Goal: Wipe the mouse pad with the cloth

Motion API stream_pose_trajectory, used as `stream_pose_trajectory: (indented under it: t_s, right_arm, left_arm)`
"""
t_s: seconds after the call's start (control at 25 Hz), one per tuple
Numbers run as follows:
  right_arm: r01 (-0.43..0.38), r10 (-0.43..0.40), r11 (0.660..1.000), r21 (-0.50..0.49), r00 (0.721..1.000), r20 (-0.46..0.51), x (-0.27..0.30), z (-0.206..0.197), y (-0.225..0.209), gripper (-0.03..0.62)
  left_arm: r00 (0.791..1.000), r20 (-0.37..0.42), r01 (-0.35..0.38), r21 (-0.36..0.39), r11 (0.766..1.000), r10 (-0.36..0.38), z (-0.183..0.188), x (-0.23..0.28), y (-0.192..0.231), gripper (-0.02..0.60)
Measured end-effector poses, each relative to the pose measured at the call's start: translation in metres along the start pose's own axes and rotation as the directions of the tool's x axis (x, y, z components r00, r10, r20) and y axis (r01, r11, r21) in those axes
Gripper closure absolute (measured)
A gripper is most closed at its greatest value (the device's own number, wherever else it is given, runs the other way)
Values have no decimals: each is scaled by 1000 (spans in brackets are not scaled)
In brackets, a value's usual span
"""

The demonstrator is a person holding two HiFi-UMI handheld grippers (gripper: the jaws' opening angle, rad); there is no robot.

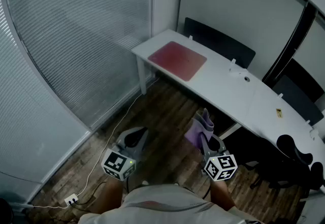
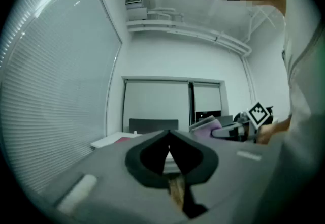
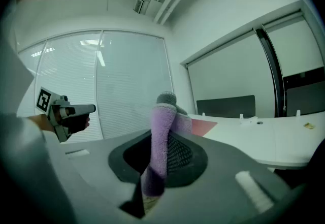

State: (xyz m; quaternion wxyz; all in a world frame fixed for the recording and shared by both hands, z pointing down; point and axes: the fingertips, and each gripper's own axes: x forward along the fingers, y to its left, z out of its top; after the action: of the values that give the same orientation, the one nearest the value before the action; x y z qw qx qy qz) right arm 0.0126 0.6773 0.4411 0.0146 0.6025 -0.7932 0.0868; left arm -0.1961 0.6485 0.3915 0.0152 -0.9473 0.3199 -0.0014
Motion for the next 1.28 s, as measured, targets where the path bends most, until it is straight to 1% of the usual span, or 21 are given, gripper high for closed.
stream_pose_trajectory:
  t_s: [0.2,0.56,0.76,0.88,0.96,1.08,1.2,1.28]
  right_arm:
    - [2,-2,1000,1,1000,-14,-2,-10,-2,548]
    - [-2,2,1000,-8,1000,-29,-2,-15,11,548]
    - [-5,5,999,31,1000,-11,8,-15,22,546]
    - [-9,9,1000,-3,999,-35,17,-20,36,546]
    - [-14,14,1000,-9,999,-42,25,-22,48,546]
    - [-9,10,1000,15,999,-40,39,-28,64,546]
    - [1,1,999,40,999,-46,56,-36,80,546]
    - [5,-3,999,36,999,-54,64,-39,91,546]
  left_arm:
    - [1000,-1,3,-1,1000,-3,-6,4,-3,579]
    - [1000,2,1,-13,1000,-1,-10,-9,-2,580]
    - [1000,10,-13,-35,999,13,-13,-20,13,580]
    - [1000,3,-18,-41,999,18,-16,-29,24,580]
    - [1000,-5,-12,-25,1000,12,-18,-36,30,580]
    - [1000,-1,14,-2,1000,-14,-21,-48,39,580]
    - [1000,4,24,-26,999,-24,-34,-60,59,580]
    - [1000,-2,18,-54,998,-18,-46,-67,75,580]
